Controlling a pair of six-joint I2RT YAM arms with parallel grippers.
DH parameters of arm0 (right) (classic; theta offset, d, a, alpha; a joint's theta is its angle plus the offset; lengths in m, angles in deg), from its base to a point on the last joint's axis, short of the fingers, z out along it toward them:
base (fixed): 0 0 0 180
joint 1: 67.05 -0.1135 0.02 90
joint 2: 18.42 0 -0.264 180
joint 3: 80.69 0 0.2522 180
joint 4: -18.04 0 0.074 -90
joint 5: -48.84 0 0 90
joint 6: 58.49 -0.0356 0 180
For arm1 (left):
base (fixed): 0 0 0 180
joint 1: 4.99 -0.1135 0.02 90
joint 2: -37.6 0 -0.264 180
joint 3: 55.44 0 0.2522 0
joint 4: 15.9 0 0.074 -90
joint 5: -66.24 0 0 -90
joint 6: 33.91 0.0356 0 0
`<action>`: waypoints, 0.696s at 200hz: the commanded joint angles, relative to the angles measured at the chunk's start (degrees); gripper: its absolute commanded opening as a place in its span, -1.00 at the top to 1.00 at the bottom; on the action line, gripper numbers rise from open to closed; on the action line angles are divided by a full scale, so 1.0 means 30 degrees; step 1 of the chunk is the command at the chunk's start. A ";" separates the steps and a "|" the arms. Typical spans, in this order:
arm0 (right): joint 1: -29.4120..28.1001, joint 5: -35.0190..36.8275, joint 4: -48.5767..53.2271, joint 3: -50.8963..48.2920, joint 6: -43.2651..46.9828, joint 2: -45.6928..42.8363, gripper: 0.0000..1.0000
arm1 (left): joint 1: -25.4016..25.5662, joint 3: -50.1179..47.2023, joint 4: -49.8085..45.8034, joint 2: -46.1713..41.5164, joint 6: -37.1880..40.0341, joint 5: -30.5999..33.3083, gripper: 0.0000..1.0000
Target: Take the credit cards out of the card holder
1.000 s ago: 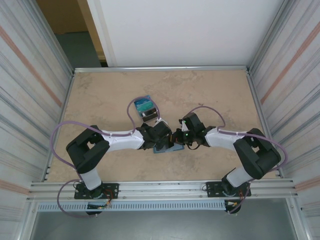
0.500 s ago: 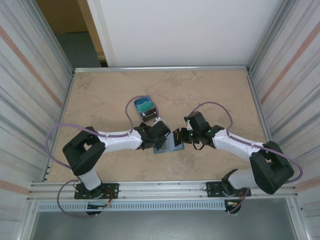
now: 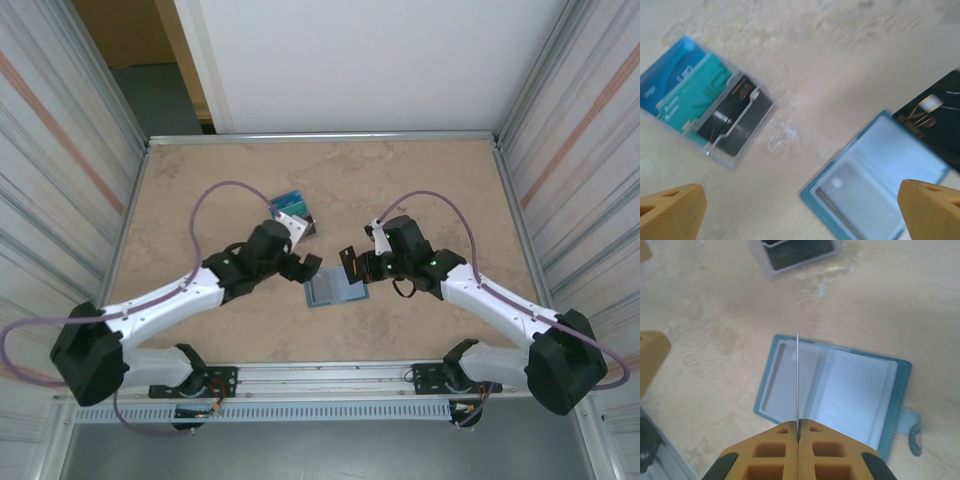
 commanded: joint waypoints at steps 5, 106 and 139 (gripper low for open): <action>-0.0642 -0.1932 0.0872 0.1098 0.2577 -0.0635 1.00 | -0.0300 0.0029 0.0313 -0.1102 0.1705 -0.4935 -0.97; -0.2686 -0.4683 0.3451 0.3315 0.6794 -0.0383 1.00 | -0.0923 0.0687 -0.1420 -0.1225 0.5225 -1.2967 -0.34; -0.2687 -0.5023 0.3587 0.3347 0.7077 -0.0551 1.00 | -0.0981 0.0641 -0.1764 -0.1013 0.5877 -1.4725 0.04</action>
